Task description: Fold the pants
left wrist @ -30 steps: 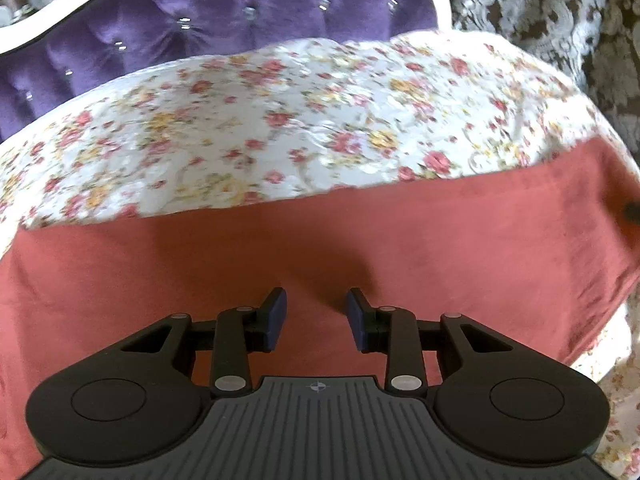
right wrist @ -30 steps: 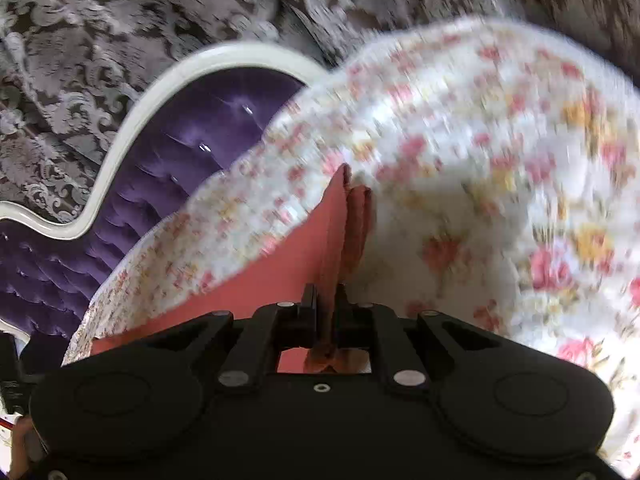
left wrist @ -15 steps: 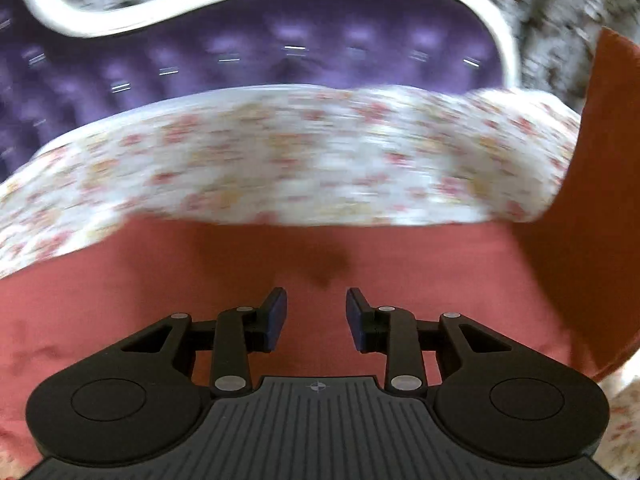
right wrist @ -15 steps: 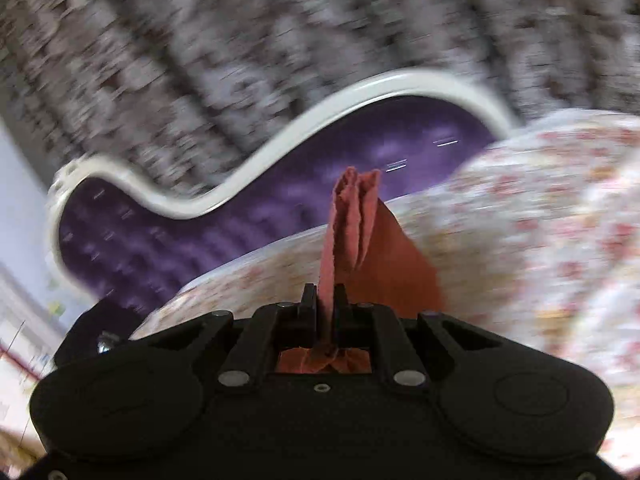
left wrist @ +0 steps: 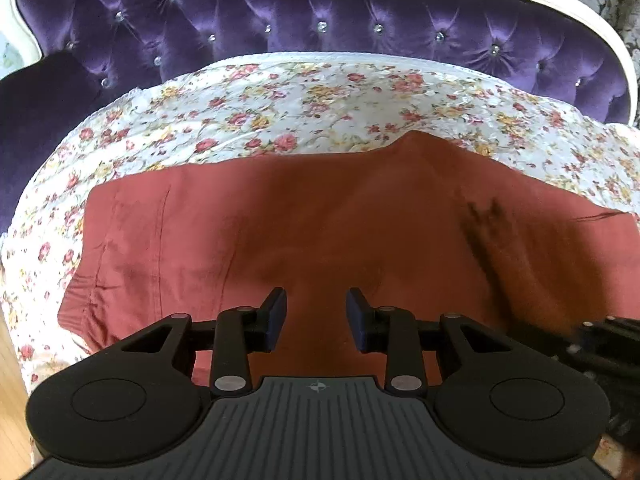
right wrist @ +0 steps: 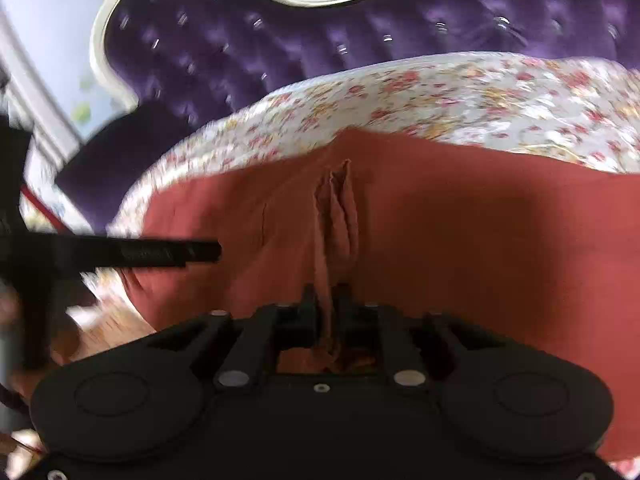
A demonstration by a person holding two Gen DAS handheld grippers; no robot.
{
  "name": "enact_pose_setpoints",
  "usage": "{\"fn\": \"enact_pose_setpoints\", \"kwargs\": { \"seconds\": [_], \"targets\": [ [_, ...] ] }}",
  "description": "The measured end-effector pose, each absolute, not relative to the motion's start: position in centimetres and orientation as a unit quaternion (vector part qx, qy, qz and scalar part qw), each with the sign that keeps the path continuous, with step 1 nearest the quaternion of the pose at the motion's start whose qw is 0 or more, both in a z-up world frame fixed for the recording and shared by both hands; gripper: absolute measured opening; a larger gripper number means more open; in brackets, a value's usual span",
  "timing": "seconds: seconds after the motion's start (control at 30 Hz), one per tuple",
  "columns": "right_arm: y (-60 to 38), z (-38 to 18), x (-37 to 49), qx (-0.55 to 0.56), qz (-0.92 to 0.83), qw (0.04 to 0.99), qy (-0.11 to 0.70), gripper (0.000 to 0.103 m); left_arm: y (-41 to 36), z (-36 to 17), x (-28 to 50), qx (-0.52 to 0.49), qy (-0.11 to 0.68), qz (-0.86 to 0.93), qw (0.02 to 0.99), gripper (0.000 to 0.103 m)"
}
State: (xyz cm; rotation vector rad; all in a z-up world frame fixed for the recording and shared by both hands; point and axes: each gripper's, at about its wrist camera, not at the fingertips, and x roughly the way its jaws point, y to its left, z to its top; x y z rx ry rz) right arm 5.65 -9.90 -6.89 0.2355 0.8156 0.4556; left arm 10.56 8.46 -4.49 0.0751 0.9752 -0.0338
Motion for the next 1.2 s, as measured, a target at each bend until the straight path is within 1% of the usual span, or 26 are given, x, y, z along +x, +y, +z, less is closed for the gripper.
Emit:
{"fn": "enact_pose_setpoints", "kwargs": {
  "seconds": [0.03, 0.1, 0.17, 0.23, 0.3, 0.33, 0.37, 0.4, 0.5, 0.6, 0.63, 0.67, 0.8, 0.83, 0.87, 0.9, 0.93, 1.07, 1.13, 1.2],
  "targets": [
    [-9.9, -6.6, 5.3, 0.108, 0.227, 0.887, 0.388, 0.042, 8.6, -4.3, 10.6, 0.033, 0.467, -0.020, 0.884, 0.032],
    [-10.9, -5.1, 4.3, 0.116, 0.247, 0.891, 0.363, 0.046, 8.1, -3.6, 10.5, 0.025, 0.458, -0.030, 0.888, 0.032],
    [-12.5, -3.8, 3.4, 0.124, 0.250, 0.900, 0.335, 0.057, 7.7, -3.0, 10.1, 0.020, 0.447, -0.044, 0.893, 0.033],
    [-15.1, -2.9, 2.9, 0.134, 0.224, 0.912, 0.316, 0.060, 6.7, -2.6, 10.1, 0.017, 0.436, -0.062, 0.898, 0.033],
    [-18.0, -3.2, 3.6, 0.142, 0.175, 0.917, 0.329, 0.060, 5.1, -2.6, 10.1, 0.018, 0.432, -0.085, 0.898, 0.033],
    [-19.5, -3.7, 4.1, 0.148, 0.147, 0.916, 0.342, 0.058, 4.4, -2.9, 10.1, 0.020, 0.434, -0.093, 0.896, 0.033],
    [-20.5, -4.3, 4.5, 0.154, 0.123, 0.915, 0.351, 0.053, 3.7, -3.2, 10.1, 0.023, 0.438, -0.099, 0.893, 0.033],
    [-21.9, -5.0, 4.8, 0.157, 0.094, 0.913, 0.364, 0.052, 3.0, -3.6, 10.1, 0.027, 0.442, -0.103, 0.891, 0.033],
    [-24.9, -6.7, 4.6, 0.149, 0.019, 0.916, 0.371, 0.053, 1.9, -4.5, 9.3, 0.037, 0.445, -0.114, 0.888, 0.033],
    [-26.7, -7.5, 4.4, 0.155, -0.009, 0.915, 0.373, 0.054, 1.7, -6.4, 9.4, 0.066, 0.469, -0.090, 0.876, 0.033],
    [-27.2, -7.7, 4.3, 0.161, -0.009, 0.914, 0.373, 0.058, 2.0, -7.2, 9.7, 0.067, 0.480, -0.085, 0.870, 0.034],
    [-27.8, -7.9, 4.2, 0.169, -0.003, 0.911, 0.376, 0.061, 2.4, -7.9, 9.8, 0.057, 0.486, -0.087, 0.868, 0.036],
    [-29.0, -8.9, 4.9, 0.203, 0.039, 0.901, 0.381, 0.062, 3.7, -7.8, 10.0, 0.031, 0.484, -0.100, 0.869, 0.038],
    [-29.1, -9.1, 5.1, 0.214, 0.053, 0.898, 0.380, 0.061, 4.0, -7.9, 10.0, 0.028, 0.483, -0.103, 0.869, 0.038],
    [-29.1, -9.1, 5.4, 0.227, 0.064, 0.893, 0.383, 0.053, 4.1, -7.9, 9.9, 0.027, 0.482, -0.106, 0.869, 0.038],
    [-29.1, -9.1, 5.5, 0.237, 0.074, 0.889, 0.386, 0.040, 4.2, -8.0, 9.9, 0.028, 0.480, -0.108, 0.870, 0.038],
    [-29.1, -9.1, 5.9, 0.244, 0.089, 0.883, 0.391, 0.015, 4.3, -7.7, 9.7, 0.029, 0.478, -0.109, 0.871, 0.038],
    [-28.9, -6.7, 5.5, 0.197, 0.075, 0.910, 0.357, 0.011, 3.7, -7.5, 9.7, 0.024, 0.471, -0.110, 0.875, 0.038],
    [-29.2, -6.0, 6.1, 0.185, 0.059, 0.914, 0.356, 0.010, 2.9, -7.6, 10.1, 0.026, 0.470, -0.107, 0.876, 0.038],
    [-29.8, -6.7, 6.8, 0.194, 0.049, 0.907, 0.370, 0.011, 2.0, -7.8, 10.1, 0.041, 0.463, -0.104, 0.880, 0.038]
  ]
}}
